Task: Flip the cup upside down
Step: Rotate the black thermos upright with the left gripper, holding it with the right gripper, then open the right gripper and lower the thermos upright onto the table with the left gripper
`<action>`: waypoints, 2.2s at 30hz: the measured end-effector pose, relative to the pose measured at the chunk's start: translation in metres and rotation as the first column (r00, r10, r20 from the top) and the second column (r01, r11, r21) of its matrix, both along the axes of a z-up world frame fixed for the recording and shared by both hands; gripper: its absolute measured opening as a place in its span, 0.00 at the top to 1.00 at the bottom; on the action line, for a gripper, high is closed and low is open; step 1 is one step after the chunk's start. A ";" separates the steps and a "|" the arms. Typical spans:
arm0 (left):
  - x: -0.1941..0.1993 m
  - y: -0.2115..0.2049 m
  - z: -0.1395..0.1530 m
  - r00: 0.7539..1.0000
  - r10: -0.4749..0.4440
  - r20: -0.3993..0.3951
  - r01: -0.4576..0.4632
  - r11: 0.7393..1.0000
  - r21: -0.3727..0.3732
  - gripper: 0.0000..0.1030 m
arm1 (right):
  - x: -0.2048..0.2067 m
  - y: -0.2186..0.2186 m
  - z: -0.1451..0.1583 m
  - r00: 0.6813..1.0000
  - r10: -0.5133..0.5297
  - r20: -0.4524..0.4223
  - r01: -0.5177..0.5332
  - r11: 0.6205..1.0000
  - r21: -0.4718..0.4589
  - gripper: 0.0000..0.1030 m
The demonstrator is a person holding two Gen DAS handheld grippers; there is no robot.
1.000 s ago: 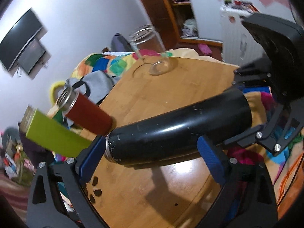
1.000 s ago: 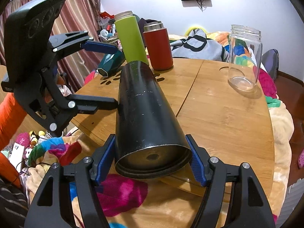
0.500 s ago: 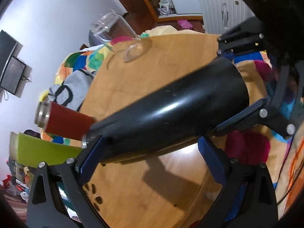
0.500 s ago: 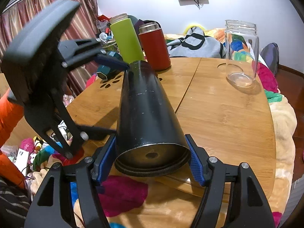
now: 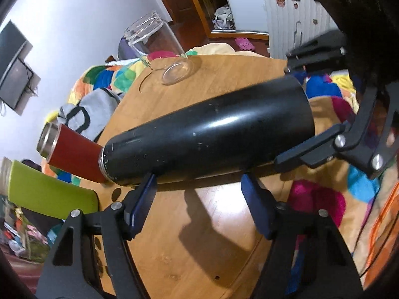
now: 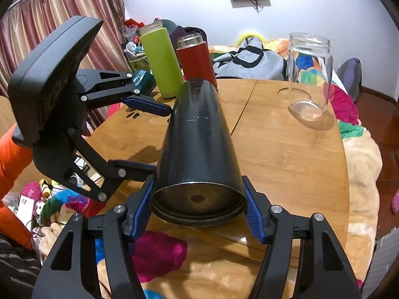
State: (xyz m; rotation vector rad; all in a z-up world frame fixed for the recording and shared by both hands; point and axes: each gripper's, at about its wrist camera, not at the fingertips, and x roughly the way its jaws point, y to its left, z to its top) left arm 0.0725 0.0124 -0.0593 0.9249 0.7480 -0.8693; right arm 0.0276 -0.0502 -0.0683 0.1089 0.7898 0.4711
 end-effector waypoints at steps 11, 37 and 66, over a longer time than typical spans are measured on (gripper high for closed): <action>-0.011 0.007 0.012 0.996 -0.031 0.086 0.038 0.996 -0.077 0.27 | -0.001 0.016 0.028 0.997 0.047 0.055 -0.039 0.990 -0.135 0.40; -0.039 0.025 0.021 0.959 0.000 0.284 0.082 0.957 -0.280 0.14 | 0.008 0.052 0.067 0.977 0.212 -0.029 -0.214 0.953 -0.213 0.40; 0.040 0.100 0.081 0.936 0.269 -0.225 -0.350 0.667 -0.658 0.15 | 0.008 0.024 0.078 0.994 0.032 0.103 -0.014 0.986 -0.168 0.29</action>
